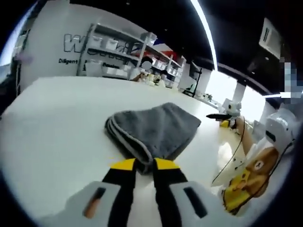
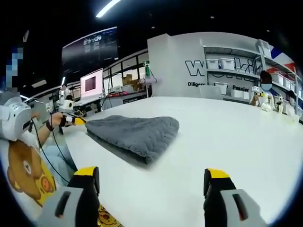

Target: Fold the towel on the table until its edges align and the towel forms a compact rectangular stack.

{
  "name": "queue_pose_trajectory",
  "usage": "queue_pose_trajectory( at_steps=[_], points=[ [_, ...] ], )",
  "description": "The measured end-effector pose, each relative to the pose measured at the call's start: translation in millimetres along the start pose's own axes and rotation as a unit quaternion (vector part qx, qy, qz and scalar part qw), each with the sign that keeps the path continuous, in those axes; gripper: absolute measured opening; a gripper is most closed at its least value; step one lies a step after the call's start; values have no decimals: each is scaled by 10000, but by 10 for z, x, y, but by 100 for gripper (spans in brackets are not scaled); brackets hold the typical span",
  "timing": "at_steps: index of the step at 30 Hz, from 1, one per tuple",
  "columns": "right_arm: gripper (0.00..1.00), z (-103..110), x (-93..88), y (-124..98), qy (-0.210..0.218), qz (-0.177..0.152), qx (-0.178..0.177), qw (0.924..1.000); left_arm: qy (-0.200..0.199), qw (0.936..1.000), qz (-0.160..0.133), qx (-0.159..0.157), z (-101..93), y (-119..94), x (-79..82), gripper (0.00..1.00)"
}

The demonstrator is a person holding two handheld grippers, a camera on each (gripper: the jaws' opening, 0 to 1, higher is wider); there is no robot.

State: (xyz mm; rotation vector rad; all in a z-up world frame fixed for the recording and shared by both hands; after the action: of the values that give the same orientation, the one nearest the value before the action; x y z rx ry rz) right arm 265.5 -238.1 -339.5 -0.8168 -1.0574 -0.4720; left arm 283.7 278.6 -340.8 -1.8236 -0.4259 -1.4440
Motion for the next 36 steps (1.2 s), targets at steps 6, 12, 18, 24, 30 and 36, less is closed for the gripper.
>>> queue_pose_trajectory(
  at_steps=[6, 12, 18, 24, 30, 36],
  points=[
    [95, -48, -8, -64, -2, -26, -88, 10000, 754, 9960, 259, 392, -64, -234, -14, 32],
    [96, -67, -22, -100, -97, 69, -142, 9998, 828, 9954, 179, 453, -161, -405, -6, 45],
    [96, -71, -12, -93, -129, 81, -133, 9998, 948, 9940, 184, 522, -228, -482, 8, 59],
    [97, -77, -10, -82, -144, 119, -120, 9998, 1033, 9887, 603, 904, -180, -539, -73, 75],
    [98, -115, -17, -111, -99, 130, -184, 9997, 849, 9887, 658, 1048, -106, -578, -132, 87],
    [99, -137, -26, -139, -52, 147, -212, 9997, 790, 9882, 691, 1111, -105, -581, -140, 97]
  ],
)
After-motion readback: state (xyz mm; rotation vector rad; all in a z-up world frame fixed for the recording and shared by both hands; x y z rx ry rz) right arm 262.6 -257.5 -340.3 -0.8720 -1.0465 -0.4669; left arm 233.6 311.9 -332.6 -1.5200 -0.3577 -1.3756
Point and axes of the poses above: the point that each gripper's makers call its tool centre point, and the gripper's own axes: y roughly forward along the fingers, z roughly to its left, x roughly out of its top, the point moved 7 cm from there along -y, roughly backward along the fingers, and after that the axes turned 10 degrees about y, right-handed, at the moved point
